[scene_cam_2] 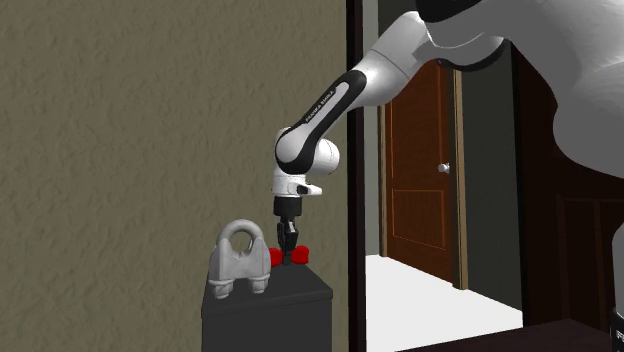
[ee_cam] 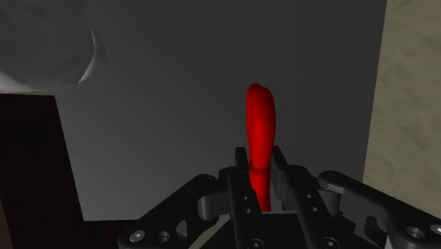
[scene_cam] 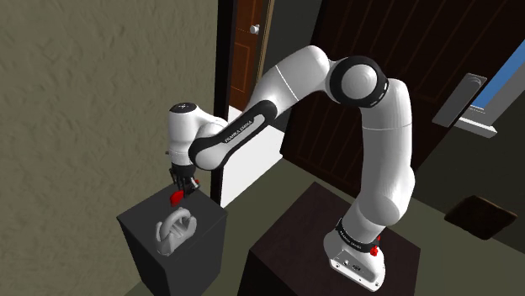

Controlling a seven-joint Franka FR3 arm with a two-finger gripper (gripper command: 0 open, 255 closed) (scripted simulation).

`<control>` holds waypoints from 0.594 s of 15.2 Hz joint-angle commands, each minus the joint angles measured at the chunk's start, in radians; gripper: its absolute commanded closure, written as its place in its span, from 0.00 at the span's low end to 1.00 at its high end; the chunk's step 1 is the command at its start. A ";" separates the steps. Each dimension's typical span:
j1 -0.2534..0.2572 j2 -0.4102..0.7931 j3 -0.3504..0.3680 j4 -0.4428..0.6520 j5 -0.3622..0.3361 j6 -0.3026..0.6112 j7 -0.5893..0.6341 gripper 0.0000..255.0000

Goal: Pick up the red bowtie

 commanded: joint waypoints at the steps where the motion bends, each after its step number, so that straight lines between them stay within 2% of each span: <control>1: -0.009 -0.019 0.010 -0.001 0.014 -0.017 -0.008 1.00; 9: -0.038 -0.092 0.049 0.013 0.071 -0.095 -0.043 1.00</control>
